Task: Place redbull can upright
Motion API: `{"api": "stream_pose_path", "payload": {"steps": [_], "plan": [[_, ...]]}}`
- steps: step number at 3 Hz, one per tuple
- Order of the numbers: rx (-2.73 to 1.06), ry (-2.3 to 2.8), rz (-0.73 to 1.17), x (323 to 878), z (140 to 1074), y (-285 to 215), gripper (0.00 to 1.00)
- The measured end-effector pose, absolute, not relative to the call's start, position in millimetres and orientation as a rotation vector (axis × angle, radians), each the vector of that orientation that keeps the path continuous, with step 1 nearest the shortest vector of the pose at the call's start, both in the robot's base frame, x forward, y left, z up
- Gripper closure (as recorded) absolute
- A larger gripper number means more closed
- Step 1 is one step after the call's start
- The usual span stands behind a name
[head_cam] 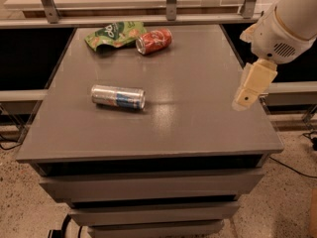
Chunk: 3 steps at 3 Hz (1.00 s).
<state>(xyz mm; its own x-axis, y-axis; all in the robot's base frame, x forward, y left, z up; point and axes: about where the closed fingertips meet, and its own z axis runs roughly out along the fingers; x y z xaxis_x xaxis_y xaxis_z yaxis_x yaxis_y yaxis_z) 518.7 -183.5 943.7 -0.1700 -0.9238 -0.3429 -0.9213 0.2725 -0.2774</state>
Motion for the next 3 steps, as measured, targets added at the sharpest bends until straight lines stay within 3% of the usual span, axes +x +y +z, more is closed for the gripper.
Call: {"api": "stream_pose_path", "payload": {"steps": [1,3], "plan": [[-1.662,2.108,-0.008,519,944,-184,0.00],[-1.820,2.015,0.025,509,930,-104,0.00]]}}
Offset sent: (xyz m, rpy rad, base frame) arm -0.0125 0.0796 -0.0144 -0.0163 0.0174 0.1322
